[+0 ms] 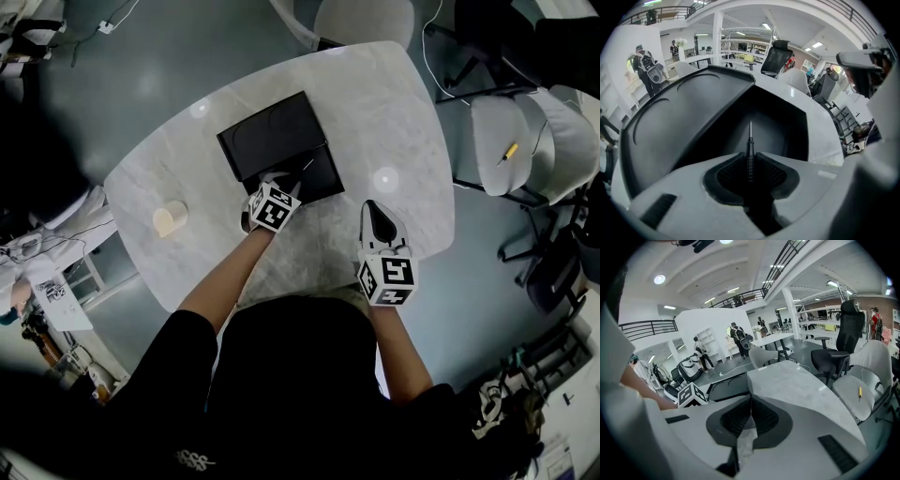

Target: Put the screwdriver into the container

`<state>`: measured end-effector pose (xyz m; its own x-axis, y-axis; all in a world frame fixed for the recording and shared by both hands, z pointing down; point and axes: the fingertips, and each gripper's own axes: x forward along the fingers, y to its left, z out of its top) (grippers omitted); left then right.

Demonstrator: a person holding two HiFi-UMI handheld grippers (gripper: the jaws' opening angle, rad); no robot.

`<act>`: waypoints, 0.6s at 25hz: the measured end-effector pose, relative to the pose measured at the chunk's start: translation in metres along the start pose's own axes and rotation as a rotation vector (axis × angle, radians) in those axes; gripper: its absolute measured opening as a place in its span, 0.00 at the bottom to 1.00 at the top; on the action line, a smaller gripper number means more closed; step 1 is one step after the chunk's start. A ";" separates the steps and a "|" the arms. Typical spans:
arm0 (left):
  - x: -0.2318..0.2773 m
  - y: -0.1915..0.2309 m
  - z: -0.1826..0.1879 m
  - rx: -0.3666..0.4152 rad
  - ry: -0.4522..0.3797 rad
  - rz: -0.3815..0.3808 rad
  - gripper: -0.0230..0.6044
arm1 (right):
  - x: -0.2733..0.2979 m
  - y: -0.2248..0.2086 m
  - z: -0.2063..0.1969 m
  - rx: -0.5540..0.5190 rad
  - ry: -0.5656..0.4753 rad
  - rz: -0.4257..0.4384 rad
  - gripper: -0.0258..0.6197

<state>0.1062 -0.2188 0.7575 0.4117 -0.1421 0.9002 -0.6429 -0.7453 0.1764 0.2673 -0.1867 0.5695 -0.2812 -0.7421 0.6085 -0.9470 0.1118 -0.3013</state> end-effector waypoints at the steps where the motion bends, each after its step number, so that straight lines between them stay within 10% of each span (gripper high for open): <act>1: 0.000 -0.001 0.000 -0.003 -0.002 -0.002 0.18 | 0.000 0.000 0.000 -0.003 -0.001 -0.001 0.06; 15: -0.016 -0.002 0.005 0.006 -0.066 0.015 0.29 | -0.029 0.003 -0.008 0.000 -0.037 -0.039 0.06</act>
<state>0.1042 -0.2189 0.7410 0.4444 -0.1956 0.8742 -0.6451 -0.7470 0.1608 0.2712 -0.1596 0.5565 -0.2379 -0.7695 0.5926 -0.9572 0.0823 -0.2774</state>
